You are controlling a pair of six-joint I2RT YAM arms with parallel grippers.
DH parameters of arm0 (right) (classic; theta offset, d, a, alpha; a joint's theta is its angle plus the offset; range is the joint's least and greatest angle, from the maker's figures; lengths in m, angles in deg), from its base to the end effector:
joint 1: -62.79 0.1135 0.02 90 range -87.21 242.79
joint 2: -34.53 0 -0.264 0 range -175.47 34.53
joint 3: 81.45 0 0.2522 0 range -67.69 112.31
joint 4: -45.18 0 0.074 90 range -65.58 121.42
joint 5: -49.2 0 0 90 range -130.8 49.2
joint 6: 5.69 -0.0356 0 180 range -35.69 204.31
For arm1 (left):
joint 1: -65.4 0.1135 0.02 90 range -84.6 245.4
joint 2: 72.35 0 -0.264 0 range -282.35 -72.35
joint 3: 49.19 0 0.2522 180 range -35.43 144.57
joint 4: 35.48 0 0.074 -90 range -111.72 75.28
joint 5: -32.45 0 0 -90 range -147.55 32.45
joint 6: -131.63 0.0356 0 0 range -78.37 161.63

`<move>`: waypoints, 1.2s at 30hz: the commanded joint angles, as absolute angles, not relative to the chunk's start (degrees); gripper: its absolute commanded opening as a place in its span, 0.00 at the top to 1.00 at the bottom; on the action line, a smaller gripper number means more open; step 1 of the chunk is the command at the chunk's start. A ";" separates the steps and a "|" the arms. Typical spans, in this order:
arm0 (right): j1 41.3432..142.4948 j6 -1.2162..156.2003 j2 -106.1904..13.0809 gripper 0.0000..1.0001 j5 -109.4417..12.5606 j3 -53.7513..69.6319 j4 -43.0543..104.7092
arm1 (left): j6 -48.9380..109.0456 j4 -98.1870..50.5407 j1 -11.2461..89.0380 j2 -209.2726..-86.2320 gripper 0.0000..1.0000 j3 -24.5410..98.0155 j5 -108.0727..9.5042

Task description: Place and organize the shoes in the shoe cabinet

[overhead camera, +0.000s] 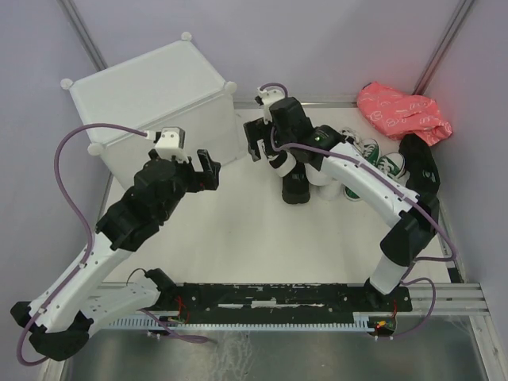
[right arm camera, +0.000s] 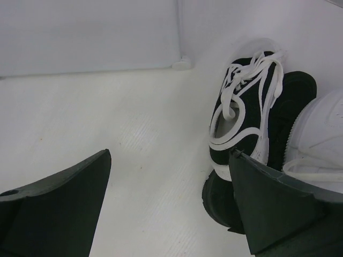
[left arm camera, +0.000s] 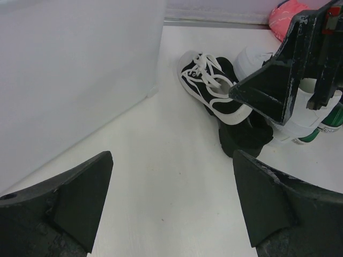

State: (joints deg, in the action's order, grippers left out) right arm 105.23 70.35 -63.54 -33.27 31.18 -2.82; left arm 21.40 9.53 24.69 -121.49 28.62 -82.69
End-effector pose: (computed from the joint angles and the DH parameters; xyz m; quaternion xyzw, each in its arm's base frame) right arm 0.2927 0.2613 0.3781 -0.1860 0.8594 0.1724 0.4440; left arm 0.1391 -0.0997 0.4043 0.0105 0.7920 -0.1465 0.5926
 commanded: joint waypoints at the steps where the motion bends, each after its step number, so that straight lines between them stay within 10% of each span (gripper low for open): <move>1: 102.95 69.61 -64.56 0.01 -38.27 32.03 0.87 | 24.41 6.53 24.59 -119.81 0.01 28.51 -82.31; 13: 89.17 58.76 -82.05 0.01 -79.79 34.65 33.78 | 22.17 9.04 24.53 -109.35 0.01 23.22 -78.97; 36: 88.97 47.31 -101.00 0.01 -84.53 41.68 64.95 | 21.81 11.82 24.53 -104.26 0.01 18.05 -80.57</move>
